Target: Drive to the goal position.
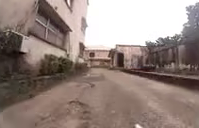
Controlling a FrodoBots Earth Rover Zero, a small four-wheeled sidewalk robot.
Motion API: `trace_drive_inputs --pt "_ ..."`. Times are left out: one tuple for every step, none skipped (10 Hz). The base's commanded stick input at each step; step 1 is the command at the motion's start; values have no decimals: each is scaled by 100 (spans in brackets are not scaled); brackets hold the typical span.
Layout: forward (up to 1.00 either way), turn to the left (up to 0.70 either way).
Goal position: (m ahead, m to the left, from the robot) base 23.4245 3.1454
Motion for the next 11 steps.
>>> trace_drive_inputs --pt "100 0" --pt "100 0" --pt "100 0" --pt "100 0" --pt "100 0" --pt "100 0" --pt "100 0" --pt "100 0" --pt "100 0" --pt "100 0" --pt "100 0"
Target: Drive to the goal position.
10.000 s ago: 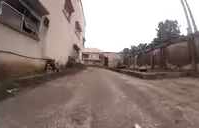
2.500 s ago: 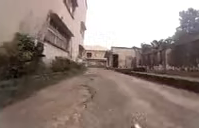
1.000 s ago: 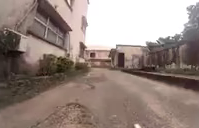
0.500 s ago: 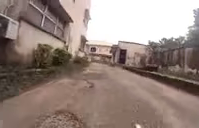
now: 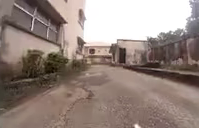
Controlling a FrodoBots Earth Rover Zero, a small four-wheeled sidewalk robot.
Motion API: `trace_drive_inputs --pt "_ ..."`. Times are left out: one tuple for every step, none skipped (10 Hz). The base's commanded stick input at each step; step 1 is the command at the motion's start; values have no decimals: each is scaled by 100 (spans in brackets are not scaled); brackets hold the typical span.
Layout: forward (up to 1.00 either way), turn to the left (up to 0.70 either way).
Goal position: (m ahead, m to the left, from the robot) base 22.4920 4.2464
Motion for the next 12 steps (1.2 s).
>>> trace_drive_inputs --pt "100 0" --pt "100 0" --pt "100 0" --pt "100 0" --pt "100 0" --pt "100 0" --pt "100 0" --pt "100 0" --pt "100 0" --pt "100 0" --pt "100 0" --pt "100 0"
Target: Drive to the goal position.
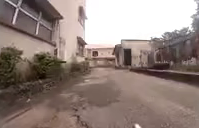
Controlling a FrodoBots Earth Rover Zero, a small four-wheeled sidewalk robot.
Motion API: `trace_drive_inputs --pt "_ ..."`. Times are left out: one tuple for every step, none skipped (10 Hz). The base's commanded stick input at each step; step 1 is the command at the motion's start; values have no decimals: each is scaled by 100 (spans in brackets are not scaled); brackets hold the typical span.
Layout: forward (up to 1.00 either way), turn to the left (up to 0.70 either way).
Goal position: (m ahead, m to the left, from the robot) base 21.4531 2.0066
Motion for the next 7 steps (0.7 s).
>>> trace_drive_inputs --pt "100 0" --pt "100 0" --pt "100 0" --pt "100 0" --pt "100 0" --pt "100 0" --pt "100 0"
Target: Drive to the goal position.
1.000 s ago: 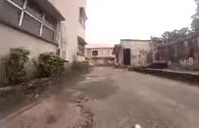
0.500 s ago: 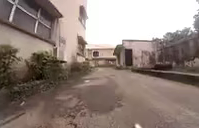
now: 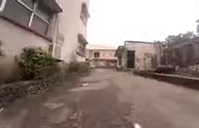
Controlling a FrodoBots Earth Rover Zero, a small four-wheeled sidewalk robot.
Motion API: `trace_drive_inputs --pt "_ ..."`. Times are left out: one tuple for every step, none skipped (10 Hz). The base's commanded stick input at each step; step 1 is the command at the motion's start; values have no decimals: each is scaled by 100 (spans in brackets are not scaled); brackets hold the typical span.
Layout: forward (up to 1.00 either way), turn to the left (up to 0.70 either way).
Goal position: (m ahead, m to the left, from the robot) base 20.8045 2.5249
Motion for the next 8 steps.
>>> trace_drive_inputs --pt "100 0" --pt "100 0" --pt "100 0" --pt "100 0" --pt "100 0" --pt "100 0" --pt "100 0" --pt "100 0"
